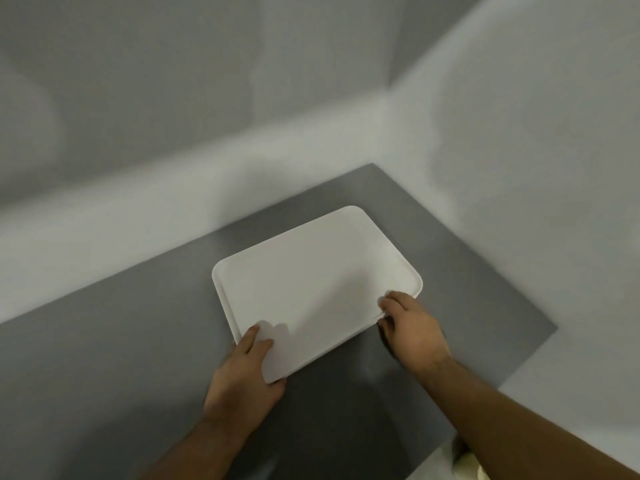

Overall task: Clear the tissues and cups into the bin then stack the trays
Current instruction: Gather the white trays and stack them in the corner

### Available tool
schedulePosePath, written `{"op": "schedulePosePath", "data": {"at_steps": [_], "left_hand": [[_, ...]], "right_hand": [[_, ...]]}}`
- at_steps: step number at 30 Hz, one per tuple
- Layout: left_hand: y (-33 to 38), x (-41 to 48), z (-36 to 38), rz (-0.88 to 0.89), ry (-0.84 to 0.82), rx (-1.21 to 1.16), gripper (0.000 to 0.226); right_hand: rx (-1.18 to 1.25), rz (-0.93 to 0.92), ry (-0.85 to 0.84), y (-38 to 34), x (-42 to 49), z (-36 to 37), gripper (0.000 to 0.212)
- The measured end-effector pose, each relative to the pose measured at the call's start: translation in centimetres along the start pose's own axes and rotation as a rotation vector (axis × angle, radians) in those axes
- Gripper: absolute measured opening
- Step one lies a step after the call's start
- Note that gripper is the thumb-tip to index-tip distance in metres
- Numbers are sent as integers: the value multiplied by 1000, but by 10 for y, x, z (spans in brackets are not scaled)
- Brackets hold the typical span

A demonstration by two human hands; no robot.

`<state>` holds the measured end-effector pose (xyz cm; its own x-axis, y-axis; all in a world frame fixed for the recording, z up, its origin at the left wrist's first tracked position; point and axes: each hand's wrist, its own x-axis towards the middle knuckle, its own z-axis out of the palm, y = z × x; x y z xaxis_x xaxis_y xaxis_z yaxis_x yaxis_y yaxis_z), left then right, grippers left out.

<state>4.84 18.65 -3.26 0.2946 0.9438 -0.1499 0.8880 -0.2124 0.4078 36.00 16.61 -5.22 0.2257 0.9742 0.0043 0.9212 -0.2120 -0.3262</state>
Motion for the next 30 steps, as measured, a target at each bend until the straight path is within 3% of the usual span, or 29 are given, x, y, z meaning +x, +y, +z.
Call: {"op": "schedulePosePath", "data": {"at_steps": [12,30], "left_hand": [[70,135,-1,-55,-133,86,75],[108,206,1,-91,-134,92,72]], "right_hand": [[39,29,-65,62,135,-33,23],[-25,39,-101,85,217,-45,27]]}}
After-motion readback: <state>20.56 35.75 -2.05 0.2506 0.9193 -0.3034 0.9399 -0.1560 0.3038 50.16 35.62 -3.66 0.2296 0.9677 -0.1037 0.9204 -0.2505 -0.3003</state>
